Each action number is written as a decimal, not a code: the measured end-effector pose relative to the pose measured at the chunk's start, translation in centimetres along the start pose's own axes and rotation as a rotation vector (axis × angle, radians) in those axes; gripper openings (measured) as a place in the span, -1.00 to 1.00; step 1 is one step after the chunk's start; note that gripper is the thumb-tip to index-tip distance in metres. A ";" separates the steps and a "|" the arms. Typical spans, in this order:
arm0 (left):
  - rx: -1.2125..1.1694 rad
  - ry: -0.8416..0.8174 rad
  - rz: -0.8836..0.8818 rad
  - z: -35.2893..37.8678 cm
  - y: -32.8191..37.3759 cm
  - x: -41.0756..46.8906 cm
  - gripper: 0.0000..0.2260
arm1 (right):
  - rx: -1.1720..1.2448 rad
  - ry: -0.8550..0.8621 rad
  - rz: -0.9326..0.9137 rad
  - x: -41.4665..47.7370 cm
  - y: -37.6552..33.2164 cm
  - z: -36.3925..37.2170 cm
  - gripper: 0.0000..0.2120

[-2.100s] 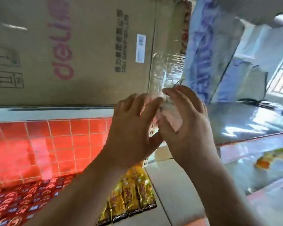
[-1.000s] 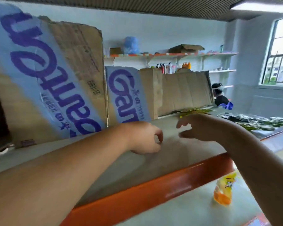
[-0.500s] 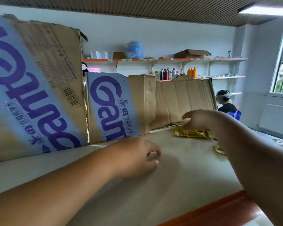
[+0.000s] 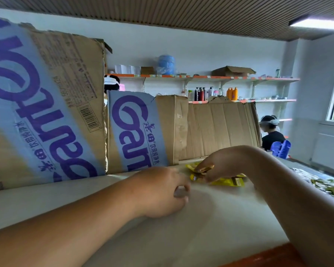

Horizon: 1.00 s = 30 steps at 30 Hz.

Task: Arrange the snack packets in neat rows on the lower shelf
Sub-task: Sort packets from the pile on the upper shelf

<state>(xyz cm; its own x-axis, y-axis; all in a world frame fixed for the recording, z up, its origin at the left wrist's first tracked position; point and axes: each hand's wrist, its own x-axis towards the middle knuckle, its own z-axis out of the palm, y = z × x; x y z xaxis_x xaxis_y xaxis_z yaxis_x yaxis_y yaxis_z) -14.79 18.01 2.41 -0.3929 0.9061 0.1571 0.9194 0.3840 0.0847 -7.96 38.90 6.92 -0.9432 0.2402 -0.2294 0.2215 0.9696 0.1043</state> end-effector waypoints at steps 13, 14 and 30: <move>-0.031 -0.071 -0.098 -0.2 -0.6 0.7 -0.57 | 0.411 0.063 -0.257 0.0 -0.1 0.4 -0.79; -0.057 -0.097 -0.100 -0.4 -0.6 0.7 -0.59 | 0.430 0.019 -0.238 0.0 0.1 0.5 -0.74; -0.041 -0.135 -0.100 -3.2 -3.0 -0.5 -0.50 | 0.173 -0.012 -0.094 -0.4 0.1 0.5 -0.64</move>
<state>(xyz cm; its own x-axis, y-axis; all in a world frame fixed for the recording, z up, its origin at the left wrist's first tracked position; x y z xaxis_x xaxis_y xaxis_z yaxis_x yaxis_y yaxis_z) -17.37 15.87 5.25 -0.4737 0.8806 0.0130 0.8736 0.4679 0.1337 -7.41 38.88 6.56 -0.9590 0.1474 -0.2419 0.1726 0.9812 -0.0863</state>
